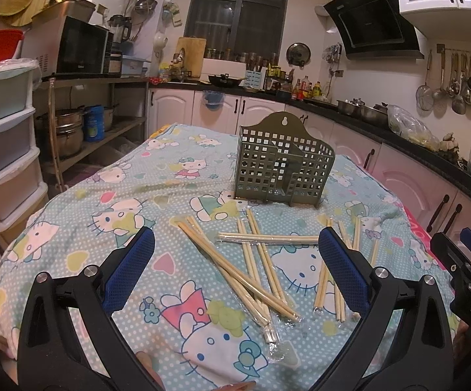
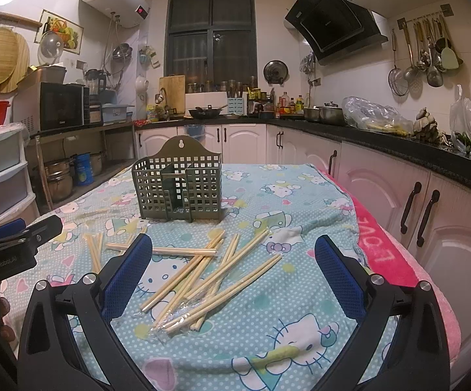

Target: Organize utensils

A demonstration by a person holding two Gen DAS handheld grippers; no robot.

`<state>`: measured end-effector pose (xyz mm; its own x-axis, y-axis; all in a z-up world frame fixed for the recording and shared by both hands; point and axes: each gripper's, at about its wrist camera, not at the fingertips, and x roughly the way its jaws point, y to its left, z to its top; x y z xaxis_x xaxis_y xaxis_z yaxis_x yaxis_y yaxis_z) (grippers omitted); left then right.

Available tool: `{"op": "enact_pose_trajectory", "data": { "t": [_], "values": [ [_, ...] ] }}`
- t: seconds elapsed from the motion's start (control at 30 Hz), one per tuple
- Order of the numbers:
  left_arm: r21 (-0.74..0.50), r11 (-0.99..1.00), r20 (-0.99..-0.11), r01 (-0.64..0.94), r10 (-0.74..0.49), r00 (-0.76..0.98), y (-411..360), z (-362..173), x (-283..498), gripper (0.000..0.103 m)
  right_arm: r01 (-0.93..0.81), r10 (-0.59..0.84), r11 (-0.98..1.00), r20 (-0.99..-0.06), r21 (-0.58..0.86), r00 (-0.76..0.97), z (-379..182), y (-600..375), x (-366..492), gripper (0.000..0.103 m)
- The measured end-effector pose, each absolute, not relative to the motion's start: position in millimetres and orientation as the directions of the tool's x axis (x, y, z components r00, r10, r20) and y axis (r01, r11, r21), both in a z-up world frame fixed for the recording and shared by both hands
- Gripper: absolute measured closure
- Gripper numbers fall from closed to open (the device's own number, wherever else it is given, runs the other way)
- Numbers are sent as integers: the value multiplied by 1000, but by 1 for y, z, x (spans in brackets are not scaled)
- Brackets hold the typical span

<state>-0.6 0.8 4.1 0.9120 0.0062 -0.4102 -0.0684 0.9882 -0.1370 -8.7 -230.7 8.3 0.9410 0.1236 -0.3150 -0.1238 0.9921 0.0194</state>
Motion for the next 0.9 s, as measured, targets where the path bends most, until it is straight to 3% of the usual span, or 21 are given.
{"op": "enact_pose_trajectory", "data": {
  "t": [0.9],
  "values": [
    [-144,986,-417,-83,15,909,8,4,-2,11,-139,138,990,-325,20,936,10,-222,-10,6]
  ]
}}
